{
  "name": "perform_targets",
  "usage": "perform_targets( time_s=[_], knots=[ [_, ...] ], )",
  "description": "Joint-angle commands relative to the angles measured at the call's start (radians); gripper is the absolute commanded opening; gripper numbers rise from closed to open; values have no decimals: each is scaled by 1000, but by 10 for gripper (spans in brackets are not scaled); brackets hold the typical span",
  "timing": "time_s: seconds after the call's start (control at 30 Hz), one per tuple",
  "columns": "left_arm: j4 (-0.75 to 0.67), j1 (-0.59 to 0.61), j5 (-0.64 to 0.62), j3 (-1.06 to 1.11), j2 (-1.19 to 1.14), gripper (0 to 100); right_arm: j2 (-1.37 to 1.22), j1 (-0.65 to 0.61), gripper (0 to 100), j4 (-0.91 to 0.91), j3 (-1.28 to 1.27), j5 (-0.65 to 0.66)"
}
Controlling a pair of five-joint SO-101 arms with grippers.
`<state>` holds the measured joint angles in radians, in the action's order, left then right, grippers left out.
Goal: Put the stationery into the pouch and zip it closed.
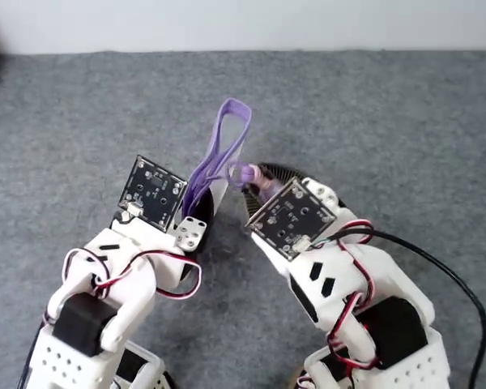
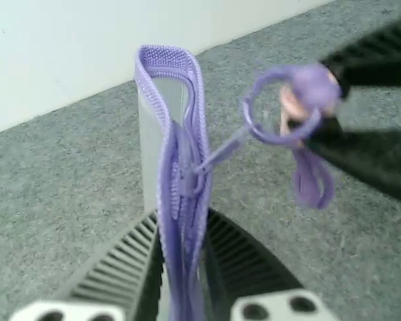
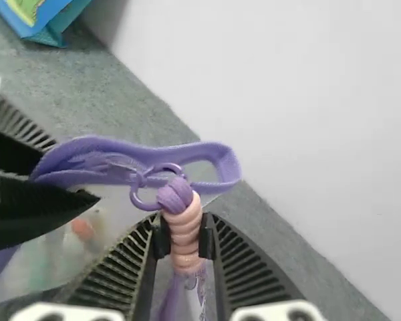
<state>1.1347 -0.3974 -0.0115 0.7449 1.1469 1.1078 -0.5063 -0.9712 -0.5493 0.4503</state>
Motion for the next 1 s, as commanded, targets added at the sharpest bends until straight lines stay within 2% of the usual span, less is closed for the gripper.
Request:
perform_targets(
  time_s=[0.0,0.4,0.53,0.67,0.83,0.97],
  knots=[
    [49,11,-8,-113,14,13,-24,76,7,97,-6,8],
    [158,11,-14,-245,15,12,-180,162,7,305,-11,9],
    [190,11,-14,-265,15,12,-174,163,7,314,-8,5],
    [187,11,-14,-226,15,14,-107,84,7,291,-8,6],
    [183,11,-14,-189,15,15,-8,-36,7,140,-8,6],
    [183,11,-15,-193,15,18,24,-59,7,94,-11,5]
  ],
)
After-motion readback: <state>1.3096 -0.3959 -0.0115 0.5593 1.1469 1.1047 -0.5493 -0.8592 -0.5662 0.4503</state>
